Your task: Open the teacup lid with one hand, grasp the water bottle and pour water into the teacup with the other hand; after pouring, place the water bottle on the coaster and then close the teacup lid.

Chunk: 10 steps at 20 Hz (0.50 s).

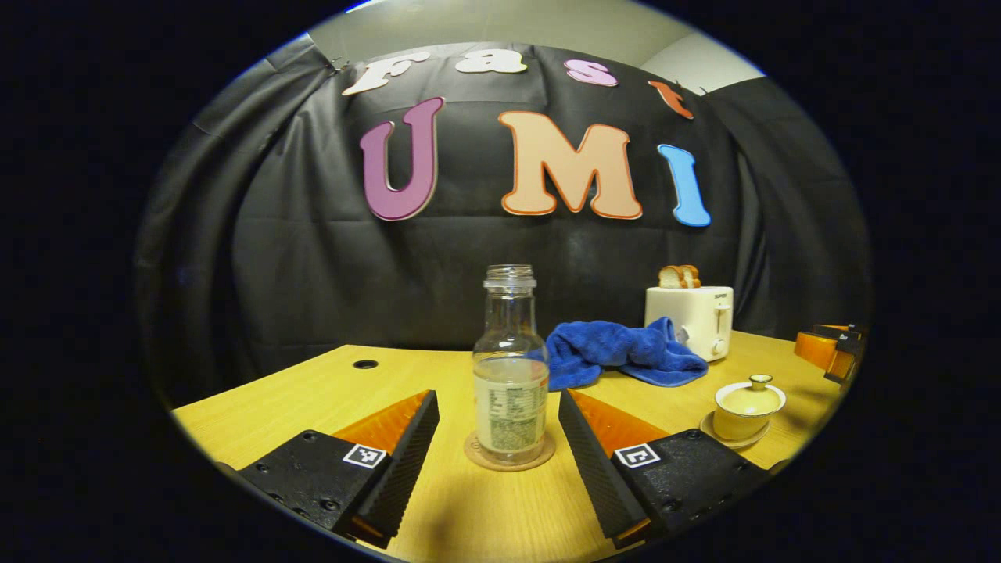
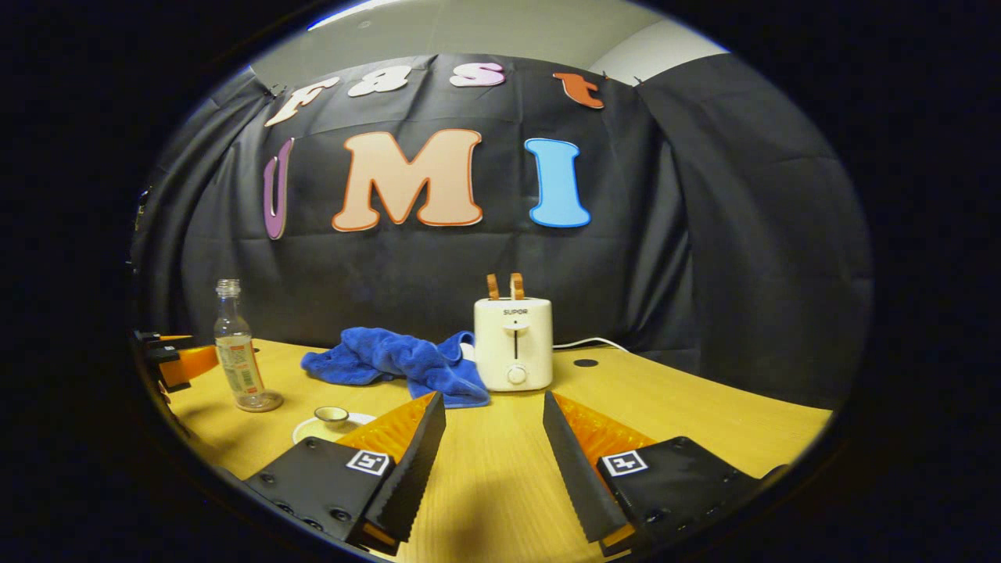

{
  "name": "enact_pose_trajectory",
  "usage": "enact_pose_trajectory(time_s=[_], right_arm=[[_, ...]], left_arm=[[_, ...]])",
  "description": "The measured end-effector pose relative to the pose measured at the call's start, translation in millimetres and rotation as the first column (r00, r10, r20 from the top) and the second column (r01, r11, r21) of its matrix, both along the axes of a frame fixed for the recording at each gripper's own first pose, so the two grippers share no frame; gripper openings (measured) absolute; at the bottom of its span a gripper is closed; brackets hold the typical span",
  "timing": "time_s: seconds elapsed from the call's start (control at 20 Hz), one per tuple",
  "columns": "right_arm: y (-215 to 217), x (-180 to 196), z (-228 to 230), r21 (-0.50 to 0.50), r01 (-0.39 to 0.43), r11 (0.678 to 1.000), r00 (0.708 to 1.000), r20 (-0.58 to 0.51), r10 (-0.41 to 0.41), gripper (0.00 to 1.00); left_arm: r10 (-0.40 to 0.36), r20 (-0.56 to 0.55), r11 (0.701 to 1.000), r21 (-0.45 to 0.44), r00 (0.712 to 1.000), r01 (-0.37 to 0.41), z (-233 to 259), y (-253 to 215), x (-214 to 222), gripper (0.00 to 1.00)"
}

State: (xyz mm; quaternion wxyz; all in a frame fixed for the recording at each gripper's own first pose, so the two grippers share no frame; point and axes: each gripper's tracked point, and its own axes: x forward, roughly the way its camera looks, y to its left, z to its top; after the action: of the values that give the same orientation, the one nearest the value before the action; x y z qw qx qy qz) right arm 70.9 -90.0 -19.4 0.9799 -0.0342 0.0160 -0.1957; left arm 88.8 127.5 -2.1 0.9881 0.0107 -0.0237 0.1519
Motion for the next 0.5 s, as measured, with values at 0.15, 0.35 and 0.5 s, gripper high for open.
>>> enact_pose_trajectory(time_s=[0.15, 0.35, 0.5], right_arm=[[-13.0, -8.7, 2.7, -0.006, 0.070, 0.998, 0.998, 0.008, -0.070, 0.79], [-15.8, -16.9, 3.7, -0.009, 0.092, 0.996, 0.996, 0.010, -0.092, 0.82], [-23.0, -28.8, 4.5, -0.014, 0.144, 0.990, 0.990, 0.016, -0.143, 0.79]], left_arm=[[0.126, 0.001, 0.992, -0.004, 0.992, -0.126, 0.3, 17.6, -24.2, 0.90], [0.118, 0.007, 0.993, 0.000, 0.993, -0.118, -0.4, 8.3, -35.9, 0.92], [0.132, 0.007, 0.991, 0.000, 0.991, -0.132, -0.6, 10.4, -44.9, 0.92]])
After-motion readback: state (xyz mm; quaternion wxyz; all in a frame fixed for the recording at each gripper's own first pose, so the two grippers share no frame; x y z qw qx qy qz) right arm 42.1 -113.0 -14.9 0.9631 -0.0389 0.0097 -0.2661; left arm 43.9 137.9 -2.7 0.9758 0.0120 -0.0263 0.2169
